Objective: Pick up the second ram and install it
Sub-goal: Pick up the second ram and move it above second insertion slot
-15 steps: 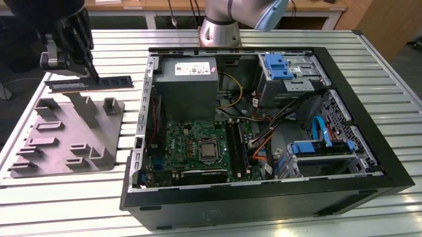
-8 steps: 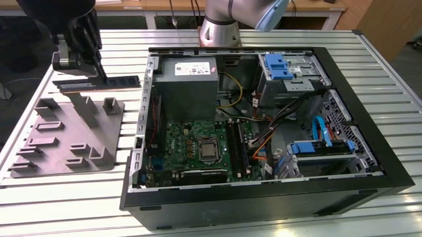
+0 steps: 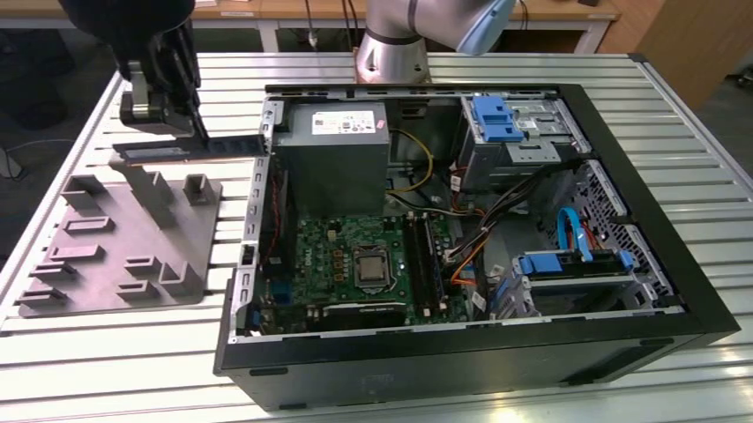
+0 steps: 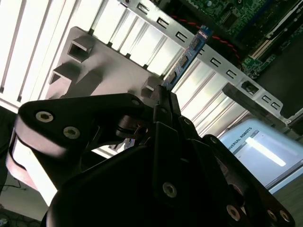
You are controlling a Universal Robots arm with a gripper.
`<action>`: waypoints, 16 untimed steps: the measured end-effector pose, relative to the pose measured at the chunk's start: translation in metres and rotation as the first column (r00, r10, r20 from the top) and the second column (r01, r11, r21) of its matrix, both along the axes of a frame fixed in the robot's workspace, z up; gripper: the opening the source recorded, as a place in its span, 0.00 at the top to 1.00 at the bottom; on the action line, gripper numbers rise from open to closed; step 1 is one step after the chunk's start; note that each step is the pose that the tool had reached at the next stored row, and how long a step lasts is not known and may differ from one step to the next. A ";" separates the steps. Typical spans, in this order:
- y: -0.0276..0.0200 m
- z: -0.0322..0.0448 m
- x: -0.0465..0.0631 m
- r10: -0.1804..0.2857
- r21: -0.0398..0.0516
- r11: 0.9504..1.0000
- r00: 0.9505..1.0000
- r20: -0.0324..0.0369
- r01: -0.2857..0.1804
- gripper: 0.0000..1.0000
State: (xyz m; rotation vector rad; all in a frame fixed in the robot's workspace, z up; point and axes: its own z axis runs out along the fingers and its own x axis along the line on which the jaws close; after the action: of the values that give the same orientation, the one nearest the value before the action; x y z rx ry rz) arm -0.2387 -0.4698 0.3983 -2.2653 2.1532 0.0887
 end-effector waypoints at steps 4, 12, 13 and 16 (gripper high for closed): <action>0.0000 0.0000 0.008 0.000 0.000 1.000 1.000 0.000 0.000 0.87; 0.0000 0.0000 0.023 0.000 0.000 1.000 1.000 0.000 0.000 0.87; 0.0000 0.0000 0.025 0.000 0.000 1.000 1.000 0.000 0.000 0.87; 0.0000 0.0000 0.031 0.000 0.000 1.000 1.000 0.000 0.000 0.87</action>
State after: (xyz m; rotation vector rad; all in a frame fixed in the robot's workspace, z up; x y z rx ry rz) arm -0.2080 -0.4698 0.3983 -2.2652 2.1533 0.0887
